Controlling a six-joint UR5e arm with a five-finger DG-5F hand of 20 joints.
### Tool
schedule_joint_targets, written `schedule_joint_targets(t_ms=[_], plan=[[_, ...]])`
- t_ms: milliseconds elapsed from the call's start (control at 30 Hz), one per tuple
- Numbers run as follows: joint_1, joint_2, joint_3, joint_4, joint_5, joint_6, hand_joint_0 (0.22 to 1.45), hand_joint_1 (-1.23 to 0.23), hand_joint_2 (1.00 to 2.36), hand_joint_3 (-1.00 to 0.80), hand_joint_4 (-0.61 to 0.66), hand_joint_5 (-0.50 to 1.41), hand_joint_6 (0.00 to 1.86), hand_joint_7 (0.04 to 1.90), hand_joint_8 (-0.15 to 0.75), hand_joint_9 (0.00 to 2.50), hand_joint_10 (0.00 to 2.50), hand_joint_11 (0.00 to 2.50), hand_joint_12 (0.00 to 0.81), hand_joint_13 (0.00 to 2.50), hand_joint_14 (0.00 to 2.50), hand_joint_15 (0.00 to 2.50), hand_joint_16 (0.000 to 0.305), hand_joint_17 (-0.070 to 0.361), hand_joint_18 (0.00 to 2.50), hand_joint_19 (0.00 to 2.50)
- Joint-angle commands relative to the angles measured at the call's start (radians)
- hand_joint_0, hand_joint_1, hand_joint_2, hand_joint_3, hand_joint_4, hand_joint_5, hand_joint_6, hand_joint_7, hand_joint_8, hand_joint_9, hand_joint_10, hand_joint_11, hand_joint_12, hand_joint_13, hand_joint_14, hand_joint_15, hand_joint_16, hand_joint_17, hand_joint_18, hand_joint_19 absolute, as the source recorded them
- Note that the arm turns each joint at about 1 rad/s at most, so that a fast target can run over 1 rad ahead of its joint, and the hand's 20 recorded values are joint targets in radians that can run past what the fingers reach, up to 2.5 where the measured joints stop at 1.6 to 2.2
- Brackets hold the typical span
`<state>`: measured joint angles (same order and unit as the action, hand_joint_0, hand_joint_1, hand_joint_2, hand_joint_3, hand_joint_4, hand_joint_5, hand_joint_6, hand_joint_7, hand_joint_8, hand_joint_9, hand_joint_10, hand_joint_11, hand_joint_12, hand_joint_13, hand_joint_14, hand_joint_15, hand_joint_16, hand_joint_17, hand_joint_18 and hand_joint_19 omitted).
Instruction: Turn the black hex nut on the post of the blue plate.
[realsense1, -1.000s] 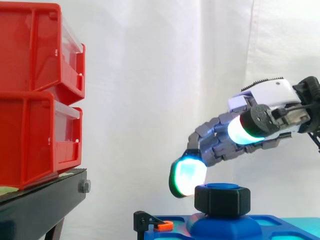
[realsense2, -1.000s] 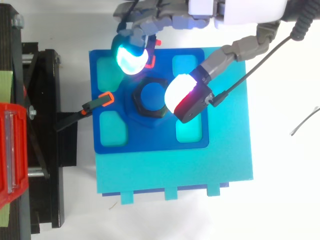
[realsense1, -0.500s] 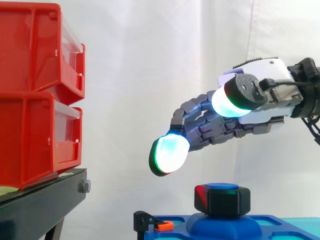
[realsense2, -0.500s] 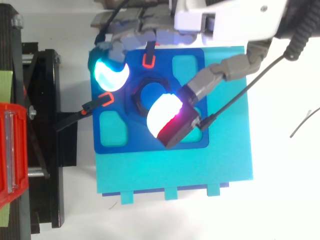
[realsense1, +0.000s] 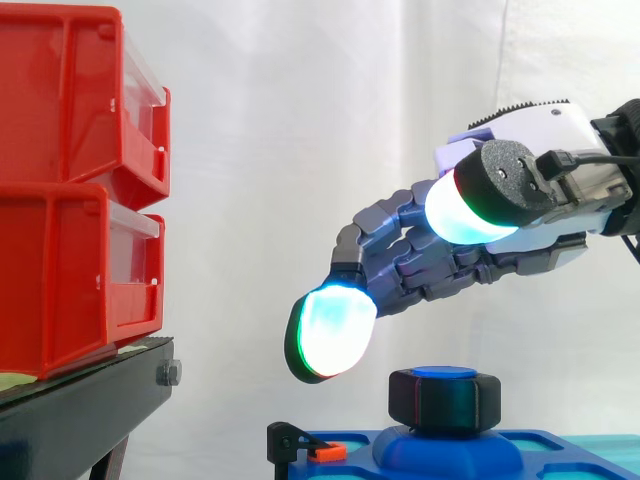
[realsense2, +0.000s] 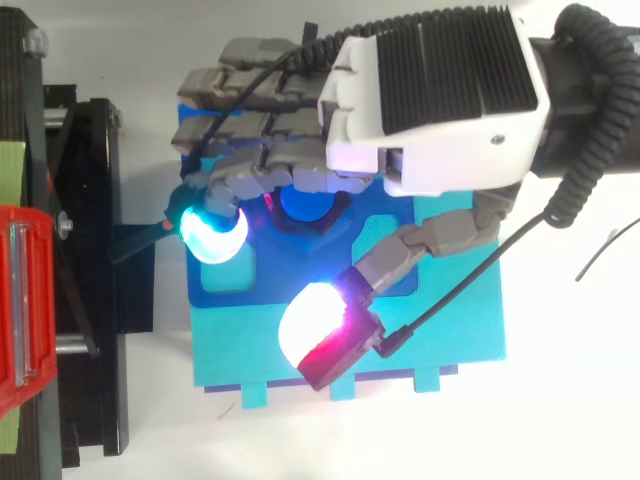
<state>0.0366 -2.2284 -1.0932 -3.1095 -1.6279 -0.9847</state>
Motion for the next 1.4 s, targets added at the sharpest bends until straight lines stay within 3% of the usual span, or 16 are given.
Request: schedule_joint_targets(t_ms=[0, 100, 633, 933, 1367], plan=[[0.003, 0.001, 0.0, -0.011, 0.003, -0.002, 0.47, -0.36, 1.0, -0.5, 0.21, -0.21, 0.5, 0.84, 0.25, 0.22, 0.0, 0.0, 0.376, 0.0, 0.0, 0.0, 0.058, 0.131, 0.0, 0.06], [0.003, 0.0, 0.0, -0.027, 0.003, -0.002, 0.47, -0.36, 1.0, -0.5, 0.21, -0.21, 0.5, 0.84, 0.25, 0.23, 0.0, 0.0, 0.375, 0.0, 0.0, 0.0, 0.058, 0.131, 0.0, 0.06], [-0.03, 0.0, 0.0, -0.089, -0.015, -0.028, 0.47, -0.36, 1.0, -0.5, 0.21, -0.21, 0.5, 0.84, 0.25, 0.23, 0.0, 0.0, 0.375, 0.0, 0.0, 0.0, 0.058, 0.131, 0.0, 0.06], [-0.049, 0.0, 0.0, -0.097, -0.024, -0.038, 0.47, -0.36, 1.0, -0.5, 0.21, -0.21, 0.5, 0.84, 0.248, 0.22, 0.0, 0.0, 0.375, 0.0, 0.0, 0.0, 0.058, 0.13, 0.0, 0.06], [-0.086, 0.0, -0.002, -0.097, -0.066, -0.051, 0.47, -0.36, 1.0, -0.5, 0.2, -0.21, 0.5, 0.84, 0.248, 0.22, 0.0, 0.0, 0.374, 0.0, 0.0, 0.0, 0.058, 0.13, 0.0, 0.06]])
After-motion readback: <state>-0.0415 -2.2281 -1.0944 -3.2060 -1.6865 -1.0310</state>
